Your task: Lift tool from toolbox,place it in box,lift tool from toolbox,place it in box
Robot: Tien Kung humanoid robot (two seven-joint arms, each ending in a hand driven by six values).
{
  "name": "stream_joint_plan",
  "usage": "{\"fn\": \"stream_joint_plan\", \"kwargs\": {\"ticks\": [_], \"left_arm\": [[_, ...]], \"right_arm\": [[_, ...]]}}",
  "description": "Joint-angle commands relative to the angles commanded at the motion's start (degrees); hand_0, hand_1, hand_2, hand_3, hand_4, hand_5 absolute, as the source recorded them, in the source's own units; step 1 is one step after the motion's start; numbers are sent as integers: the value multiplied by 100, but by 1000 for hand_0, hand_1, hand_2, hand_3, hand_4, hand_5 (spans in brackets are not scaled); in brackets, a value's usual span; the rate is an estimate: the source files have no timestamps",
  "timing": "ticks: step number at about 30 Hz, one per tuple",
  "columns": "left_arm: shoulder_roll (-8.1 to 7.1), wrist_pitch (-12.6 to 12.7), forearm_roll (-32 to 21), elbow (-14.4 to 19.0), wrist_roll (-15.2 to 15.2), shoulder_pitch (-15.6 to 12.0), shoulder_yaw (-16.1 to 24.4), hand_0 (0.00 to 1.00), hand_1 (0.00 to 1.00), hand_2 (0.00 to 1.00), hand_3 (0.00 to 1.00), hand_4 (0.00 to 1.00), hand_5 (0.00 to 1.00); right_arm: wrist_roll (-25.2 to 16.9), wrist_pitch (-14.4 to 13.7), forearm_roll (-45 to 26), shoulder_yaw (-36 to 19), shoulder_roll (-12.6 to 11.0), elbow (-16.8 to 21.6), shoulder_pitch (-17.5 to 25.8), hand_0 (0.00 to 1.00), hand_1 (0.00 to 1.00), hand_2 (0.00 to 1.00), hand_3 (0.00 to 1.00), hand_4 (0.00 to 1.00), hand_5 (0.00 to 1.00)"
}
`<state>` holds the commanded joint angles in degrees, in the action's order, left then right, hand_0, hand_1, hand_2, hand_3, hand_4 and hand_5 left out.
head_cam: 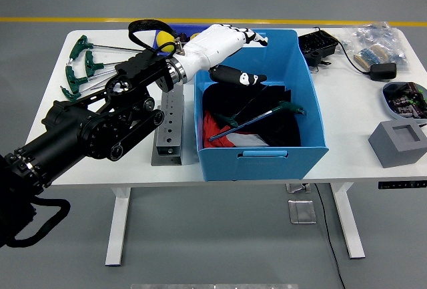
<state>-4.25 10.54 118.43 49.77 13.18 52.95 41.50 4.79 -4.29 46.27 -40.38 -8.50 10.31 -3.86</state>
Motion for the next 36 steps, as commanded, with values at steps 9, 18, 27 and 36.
{"fn": "stream_joint_plan", "kwargs": {"ticks": [9,18,27,36], "left_arm": [[-642,-350,1157,695,-38,-802,1271,859,890,983,822,853,714],[-906,-905,1157,1216,-244,-1529,2759,795,812,906,818,846,696],[-964,-1222,1010,2009,-475,-2658,4258,777,790,886,811,848,679],[-970,-1199,855,2947,-313,-3995,5083,771,765,861,790,828,659]], "right_arm": [[-28,-34,-25,-69,11,0,38,701,688,756,616,873,689],[-48,-29,-4,-124,32,0,96,696,685,755,616,872,687],[-37,-38,40,-167,68,0,148,695,683,754,614,869,686],[-19,-48,44,-196,103,0,197,688,677,749,611,865,689]]}}
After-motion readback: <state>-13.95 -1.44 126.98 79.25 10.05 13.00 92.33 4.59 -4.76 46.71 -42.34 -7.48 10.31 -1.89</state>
